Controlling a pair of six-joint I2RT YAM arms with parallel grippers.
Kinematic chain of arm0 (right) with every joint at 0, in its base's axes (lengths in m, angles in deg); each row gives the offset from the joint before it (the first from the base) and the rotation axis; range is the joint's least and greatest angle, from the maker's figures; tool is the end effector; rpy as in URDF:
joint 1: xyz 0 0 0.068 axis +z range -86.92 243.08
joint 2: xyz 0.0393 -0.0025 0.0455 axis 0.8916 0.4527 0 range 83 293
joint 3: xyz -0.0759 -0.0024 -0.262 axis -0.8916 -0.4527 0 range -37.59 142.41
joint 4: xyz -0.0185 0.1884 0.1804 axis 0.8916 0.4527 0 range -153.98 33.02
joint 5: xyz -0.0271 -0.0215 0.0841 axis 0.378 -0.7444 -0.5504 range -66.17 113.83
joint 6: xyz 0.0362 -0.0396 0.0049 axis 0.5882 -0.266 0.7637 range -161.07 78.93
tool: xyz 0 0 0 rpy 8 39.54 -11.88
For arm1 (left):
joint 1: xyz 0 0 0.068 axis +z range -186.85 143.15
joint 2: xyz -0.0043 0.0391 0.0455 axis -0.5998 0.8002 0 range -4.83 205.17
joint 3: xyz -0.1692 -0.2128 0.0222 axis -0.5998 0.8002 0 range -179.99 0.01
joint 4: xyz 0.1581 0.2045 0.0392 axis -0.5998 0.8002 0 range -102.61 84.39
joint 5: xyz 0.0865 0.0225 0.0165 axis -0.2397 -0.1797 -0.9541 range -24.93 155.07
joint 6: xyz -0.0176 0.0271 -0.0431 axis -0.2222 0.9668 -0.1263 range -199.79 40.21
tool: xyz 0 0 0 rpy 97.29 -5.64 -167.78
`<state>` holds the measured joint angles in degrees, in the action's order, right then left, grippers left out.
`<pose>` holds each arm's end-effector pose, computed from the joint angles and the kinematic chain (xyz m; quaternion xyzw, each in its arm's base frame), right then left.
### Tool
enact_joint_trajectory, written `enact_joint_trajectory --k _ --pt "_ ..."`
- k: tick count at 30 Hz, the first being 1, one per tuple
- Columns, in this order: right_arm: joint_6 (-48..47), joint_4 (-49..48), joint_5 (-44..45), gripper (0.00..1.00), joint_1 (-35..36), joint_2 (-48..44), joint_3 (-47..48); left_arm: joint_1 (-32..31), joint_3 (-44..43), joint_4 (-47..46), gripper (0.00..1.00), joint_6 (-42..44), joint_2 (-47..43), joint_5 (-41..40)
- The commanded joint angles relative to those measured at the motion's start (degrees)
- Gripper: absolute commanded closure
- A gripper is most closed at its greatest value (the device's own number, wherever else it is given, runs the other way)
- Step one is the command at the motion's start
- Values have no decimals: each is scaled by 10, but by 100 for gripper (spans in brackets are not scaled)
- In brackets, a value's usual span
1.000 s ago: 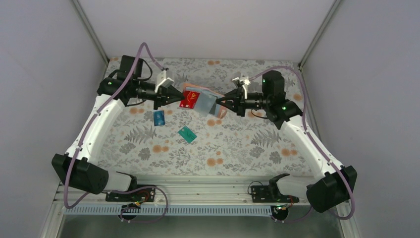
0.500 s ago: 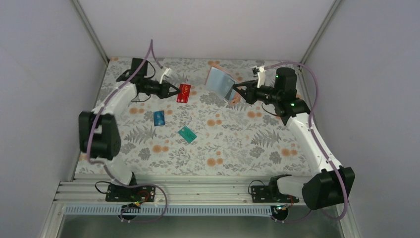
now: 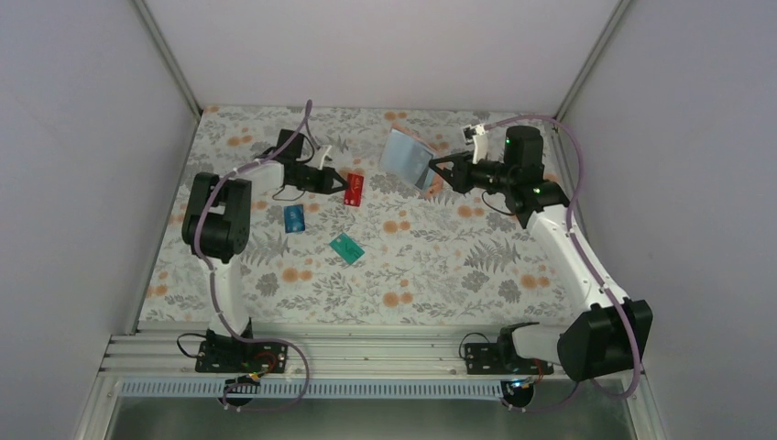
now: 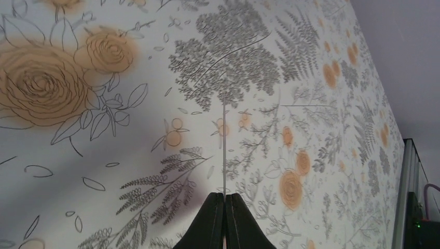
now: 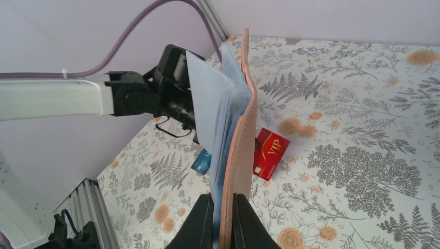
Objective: Take the credit cards out of the card holder
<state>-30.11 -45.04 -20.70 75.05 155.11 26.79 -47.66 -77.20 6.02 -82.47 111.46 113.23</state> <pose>0.2675 0.0822 0.3467 -0.2058 0.7859 0.4127 0.4119 0.4048 -0.1042 0.1597 0.1753 0.8667 -0.4190 0.2061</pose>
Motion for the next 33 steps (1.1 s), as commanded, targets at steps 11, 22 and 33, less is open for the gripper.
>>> enact_joint_trajectory --k 11,22,33 --pt "-7 14 -54 96 6 -18 -5 1 -25 19 37 26 -19 -63" --pt "-14 39 -78 96 29 -7 45 -8 -47 196 0 332 -259 142" --pt "-55 66 -176 96 74 8 93 -77 -48 156 0 258 -309 64"
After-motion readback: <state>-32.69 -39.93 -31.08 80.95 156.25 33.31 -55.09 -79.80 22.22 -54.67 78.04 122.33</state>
